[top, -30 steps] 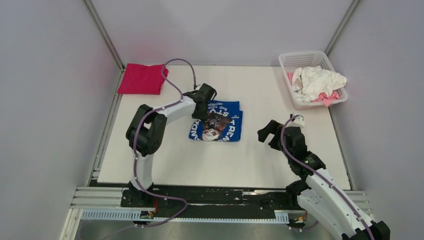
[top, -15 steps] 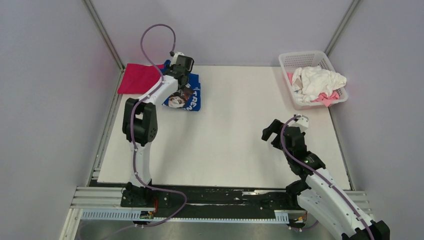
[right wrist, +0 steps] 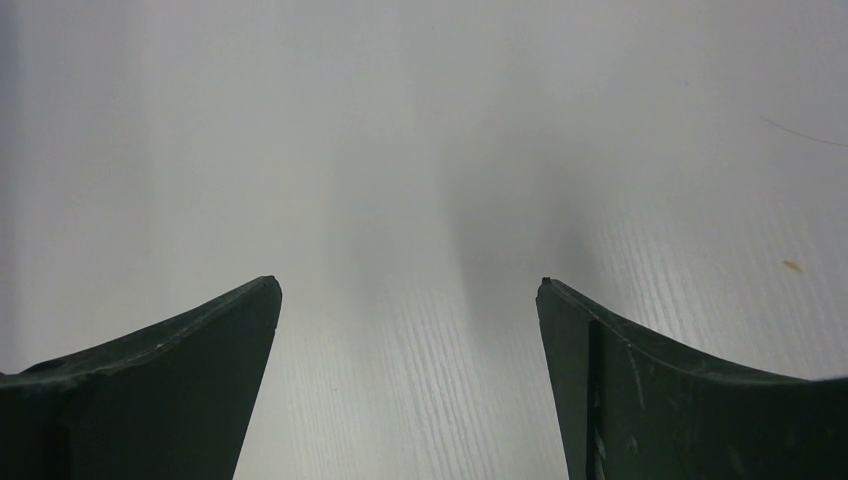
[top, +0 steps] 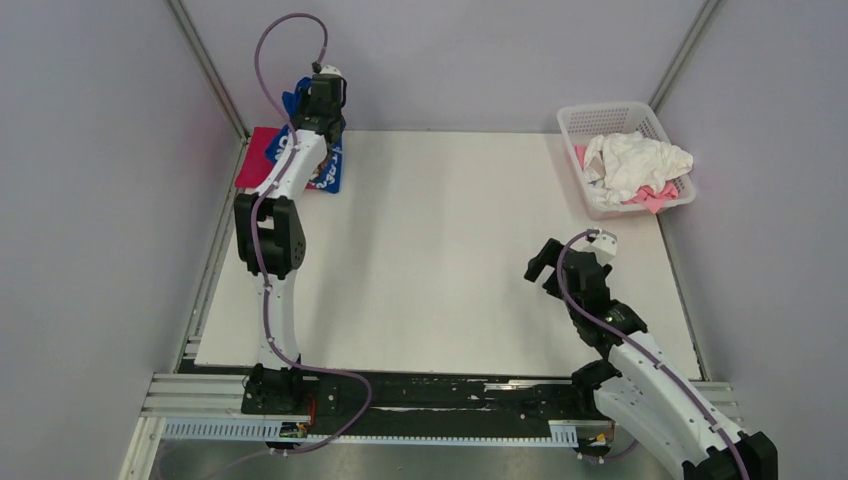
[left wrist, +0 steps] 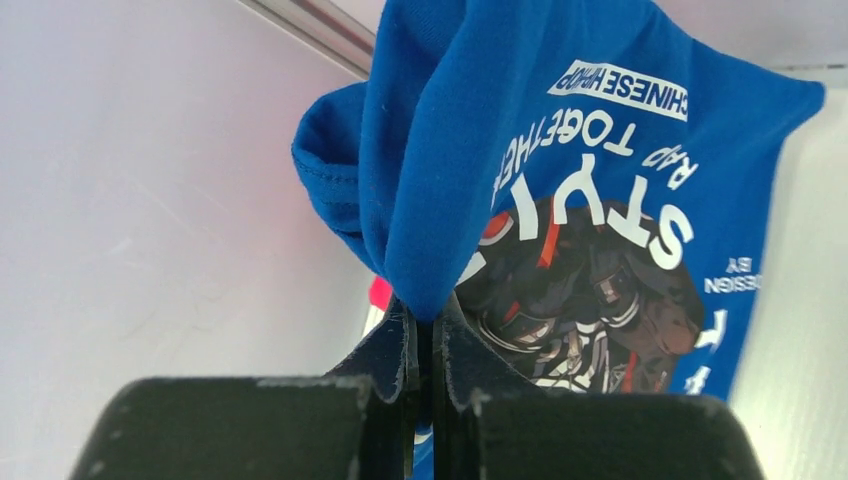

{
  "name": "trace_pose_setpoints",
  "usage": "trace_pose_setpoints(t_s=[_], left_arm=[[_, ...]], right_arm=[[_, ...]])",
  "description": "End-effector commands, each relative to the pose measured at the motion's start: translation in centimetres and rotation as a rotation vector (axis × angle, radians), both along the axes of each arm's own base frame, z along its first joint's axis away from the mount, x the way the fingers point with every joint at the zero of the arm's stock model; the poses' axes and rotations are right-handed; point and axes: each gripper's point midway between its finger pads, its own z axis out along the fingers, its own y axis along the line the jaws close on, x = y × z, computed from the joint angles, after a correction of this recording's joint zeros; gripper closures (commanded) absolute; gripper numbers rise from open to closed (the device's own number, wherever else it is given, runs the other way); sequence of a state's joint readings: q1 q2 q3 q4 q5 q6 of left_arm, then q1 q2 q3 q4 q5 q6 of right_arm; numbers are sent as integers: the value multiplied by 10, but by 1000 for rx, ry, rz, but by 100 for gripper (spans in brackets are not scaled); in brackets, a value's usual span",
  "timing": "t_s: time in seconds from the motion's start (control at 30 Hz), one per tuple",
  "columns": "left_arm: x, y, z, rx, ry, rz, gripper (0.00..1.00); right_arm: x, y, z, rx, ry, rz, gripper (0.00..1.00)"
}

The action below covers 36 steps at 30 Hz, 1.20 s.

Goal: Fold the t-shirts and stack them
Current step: Put the neatly folded tshirt into the corner of the board with the left arm

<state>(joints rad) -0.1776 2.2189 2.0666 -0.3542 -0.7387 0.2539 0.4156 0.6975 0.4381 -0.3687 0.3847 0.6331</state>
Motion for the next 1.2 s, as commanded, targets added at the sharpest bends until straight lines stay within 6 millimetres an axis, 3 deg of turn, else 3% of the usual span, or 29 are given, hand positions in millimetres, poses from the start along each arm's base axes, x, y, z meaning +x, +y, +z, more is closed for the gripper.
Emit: trace_pose_setpoints(t_s=[0.0, 0.2, 0.33, 0.47, 0.57, 0.8, 0.87, 0.97, 1.17], left_arm=[[12, 6, 70, 41, -130, -46, 100], [8, 12, 94, 67, -151, -61, 100], [9, 20, 92, 61, -147, -65, 100], [13, 34, 76, 44, -126, -54, 100], [22, 46, 53, 32, -97, -47, 100], [46, 82, 5, 20, -56, -27, 100], [52, 100, -6, 6, -59, -14, 100], [60, 122, -18, -8, -70, 4, 100], [66, 144, -42, -32, -74, 43, 99]], right_arm=[[10, -2, 14, -10, -35, -20, 0], [11, 0, 10, -11, -16, -14, 0], [12, 1, 9, -13, -9, -10, 0], [12, 1, 9, -13, -10, -11, 0], [12, 1, 10, -18, -11, -7, 0], [15, 1, 16, -30, -19, -1, 0], [17, 3, 17, -24, -17, -1, 0], [20, 6, 15, -28, 4, 3, 0], [29, 8, 8, -55, 58, -3, 0]])
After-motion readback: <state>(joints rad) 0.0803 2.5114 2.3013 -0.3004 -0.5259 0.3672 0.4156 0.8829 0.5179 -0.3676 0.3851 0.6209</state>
